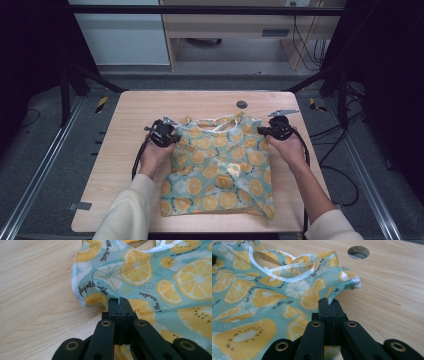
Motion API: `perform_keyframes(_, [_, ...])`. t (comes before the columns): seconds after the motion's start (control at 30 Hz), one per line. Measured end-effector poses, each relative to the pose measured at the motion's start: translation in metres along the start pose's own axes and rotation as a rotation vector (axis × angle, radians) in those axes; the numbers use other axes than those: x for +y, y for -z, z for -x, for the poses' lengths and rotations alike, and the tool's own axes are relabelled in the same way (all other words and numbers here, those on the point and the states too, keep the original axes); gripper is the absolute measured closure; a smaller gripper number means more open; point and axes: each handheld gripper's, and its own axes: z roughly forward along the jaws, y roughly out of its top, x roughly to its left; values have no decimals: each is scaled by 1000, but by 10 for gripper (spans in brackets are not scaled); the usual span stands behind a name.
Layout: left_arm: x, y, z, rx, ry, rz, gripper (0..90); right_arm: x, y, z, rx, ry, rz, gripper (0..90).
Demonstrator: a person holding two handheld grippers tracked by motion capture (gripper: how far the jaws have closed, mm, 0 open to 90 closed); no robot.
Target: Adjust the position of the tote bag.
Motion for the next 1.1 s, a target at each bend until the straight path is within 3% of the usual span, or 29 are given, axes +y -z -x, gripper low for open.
perform_keyframes(0.13, [2, 3, 1, 4, -23, 10, 900, 0, 6, 2, 6, 20, 7, 900])
perform_keyframes(0.17, [2, 5, 3, 10, -29, 18, 900, 0, 8, 2, 4, 50, 5, 900])
perform_keyframes(0.33, [4, 9, 4, 6, -31, 35, 900, 1, 14, 2, 10, 74, 22, 900])
perform_keyframes(0.43, [7, 16, 7, 8, -36, 65, 900, 4, 21, 3, 13, 72, 36, 900])
perform_keyframes(0.57, [9, 21, 9, 16, -58, 70, 900, 6, 25, 3, 17, 74, 49, 900])
perform_keyframes(0.87, [20, 44, 8, 1, -56, 122, 900, 11, 44, 0, 36, 82, 105, 900])
perform_keyframes(1.1, [29, 56, 12, 5, -82, 141, 900, 17, 55, 2, 34, 88, 131, 900])
